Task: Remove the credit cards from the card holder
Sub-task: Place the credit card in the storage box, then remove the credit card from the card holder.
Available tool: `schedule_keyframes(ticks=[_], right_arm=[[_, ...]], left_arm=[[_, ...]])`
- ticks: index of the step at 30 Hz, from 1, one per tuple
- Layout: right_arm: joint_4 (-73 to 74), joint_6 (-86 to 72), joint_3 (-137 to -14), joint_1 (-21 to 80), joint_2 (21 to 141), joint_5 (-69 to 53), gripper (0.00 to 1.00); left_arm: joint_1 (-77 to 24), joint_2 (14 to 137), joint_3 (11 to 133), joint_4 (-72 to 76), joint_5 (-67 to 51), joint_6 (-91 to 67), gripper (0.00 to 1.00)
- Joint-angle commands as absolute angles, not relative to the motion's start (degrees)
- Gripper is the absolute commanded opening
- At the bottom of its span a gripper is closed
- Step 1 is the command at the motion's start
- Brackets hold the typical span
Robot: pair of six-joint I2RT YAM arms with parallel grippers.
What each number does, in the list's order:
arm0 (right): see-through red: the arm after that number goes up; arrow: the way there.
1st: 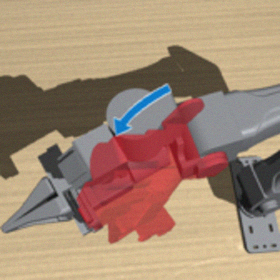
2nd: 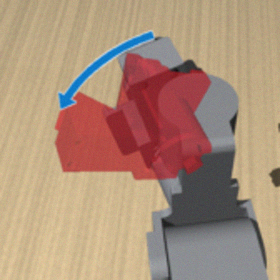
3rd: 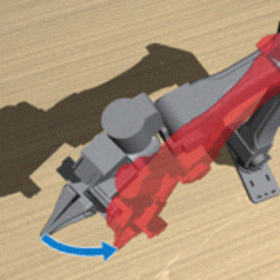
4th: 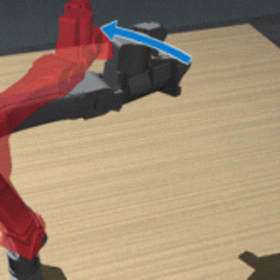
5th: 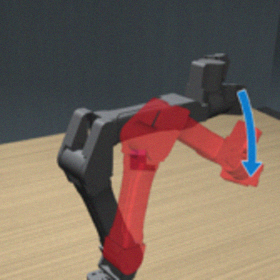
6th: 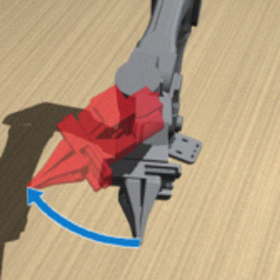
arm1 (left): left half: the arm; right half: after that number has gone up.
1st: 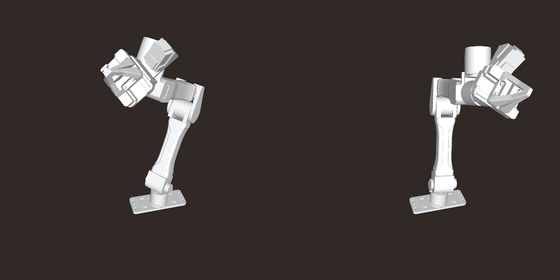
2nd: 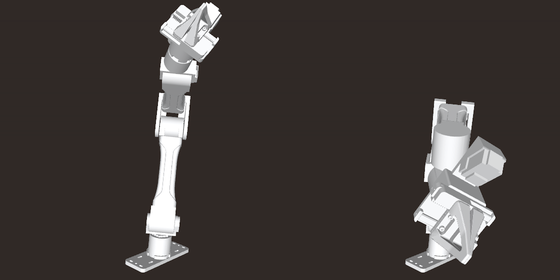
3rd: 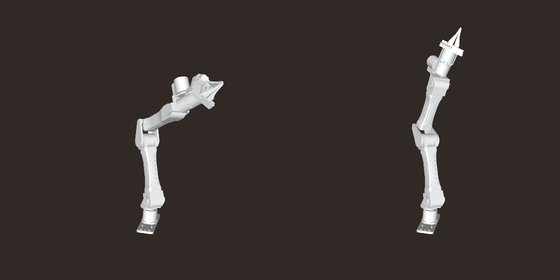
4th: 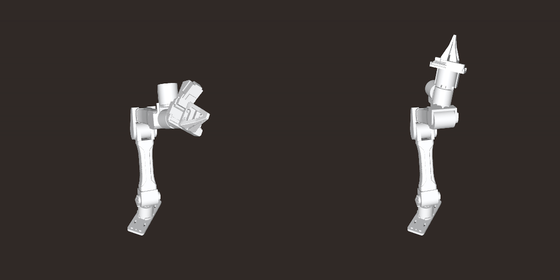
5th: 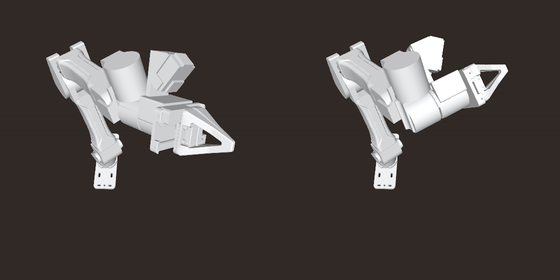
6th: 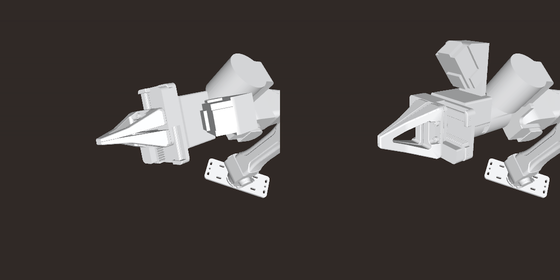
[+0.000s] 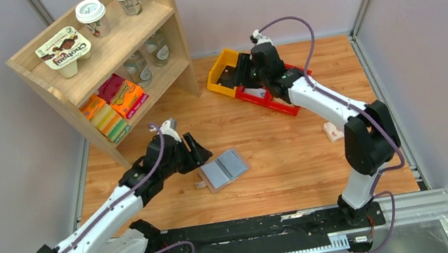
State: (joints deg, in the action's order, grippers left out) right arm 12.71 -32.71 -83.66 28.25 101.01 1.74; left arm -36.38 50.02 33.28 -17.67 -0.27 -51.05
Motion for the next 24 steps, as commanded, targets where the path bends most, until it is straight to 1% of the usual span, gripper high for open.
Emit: schedule_keyframes(ticks=[1,2,3,4,6,11,15,21,24], right_arm=[[17.5,-29.4,-76.0,31.7,94.9,-4.8,0.51],[18.4,-29.1,-74.8,32.8,94.0,-5.0,0.52],[19.3,-28.9,-73.1,33.6,92.8,-5.4,0.52],[19.7,-28.9,-71.7,34.9,91.9,-5.4,0.52],[20.2,-28.9,-69.1,37.2,90.7,-5.6,0.52],[22.0,-29.6,-65.6,42.7,90.8,-5.4,0.52],[22.1,-30.2,-64.5,45.7,93.3,-5.4,0.52],[24.2,-29.6,-66.0,47.1,98.2,-5.2,0.52],[25.3,-29.3,-67.0,47.6,100.4,-5.5,0.52]], left_arm=[[-36.5,58.3,38.2,-11.5,-8.6,-50.3,0.61],[-36.5,61.0,39.0,-11.1,-10.1,-50.3,0.55],[-36.5,62.2,39.4,-10.8,-10.6,-50.4,0.54],[-36.5,64.5,39.4,-10.1,-11.7,-50.4,0.49],[-36.5,67.0,39.0,-9.4,-12.4,-51.2,0.46],[-36.5,71.1,36.4,-8.8,-12.0,-53.3,0.43],[-36.5,74.2,34.3,-10.2,-9.9,-54.4,0.41],[-36.5,77.9,31.9,-10.1,-8.7,-56.6,0.36],[-36.5,79.1,31.2,-10.1,-8.3,-57.4,0.32]])
